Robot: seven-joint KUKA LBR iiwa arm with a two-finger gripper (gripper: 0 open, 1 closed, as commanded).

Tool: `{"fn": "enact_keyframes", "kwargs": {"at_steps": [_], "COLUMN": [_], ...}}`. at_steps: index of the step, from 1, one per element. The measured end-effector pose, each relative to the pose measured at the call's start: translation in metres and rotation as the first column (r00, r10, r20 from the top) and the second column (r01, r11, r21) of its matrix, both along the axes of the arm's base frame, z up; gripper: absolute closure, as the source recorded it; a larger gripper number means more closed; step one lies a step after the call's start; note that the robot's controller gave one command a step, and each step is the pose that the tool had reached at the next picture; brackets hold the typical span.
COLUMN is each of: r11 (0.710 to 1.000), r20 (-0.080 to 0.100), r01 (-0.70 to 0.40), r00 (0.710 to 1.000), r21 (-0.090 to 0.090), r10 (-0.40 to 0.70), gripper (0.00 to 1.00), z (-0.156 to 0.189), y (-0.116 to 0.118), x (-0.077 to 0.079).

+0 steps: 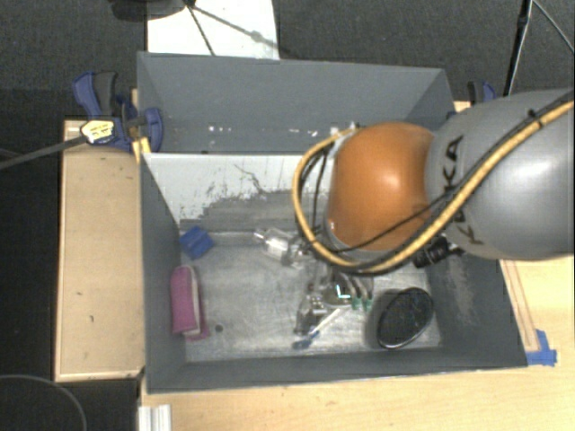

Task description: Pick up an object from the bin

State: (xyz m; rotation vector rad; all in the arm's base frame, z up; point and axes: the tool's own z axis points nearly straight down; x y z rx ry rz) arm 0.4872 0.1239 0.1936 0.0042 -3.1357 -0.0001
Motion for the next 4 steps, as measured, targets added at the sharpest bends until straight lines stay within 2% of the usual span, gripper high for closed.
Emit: {"fn": "enact_keyframes", "kwargs": {"at_steps": [1,2,3,4], "r11": [1.000,0.999,0.999,0.999], "r20": [0.002,0.004,0.008,0.016], "r01": [0.028,-0.041,-0.043,-0.038], "r00": [1.000,0.999,0.999,0.999], "r21": [-0.003,-0.002,0.001,0.000], "r10": [-0.028,0.041,0.043,0.038], "gripper": [0.00,0.00,1.00,1.00], "z": [-0.086,-0.115,-0.114,0.014], "y": [-0.061,-0.128,-0.124,-0.121], "x": [0.019,-0.001,0.001,0.000]}}
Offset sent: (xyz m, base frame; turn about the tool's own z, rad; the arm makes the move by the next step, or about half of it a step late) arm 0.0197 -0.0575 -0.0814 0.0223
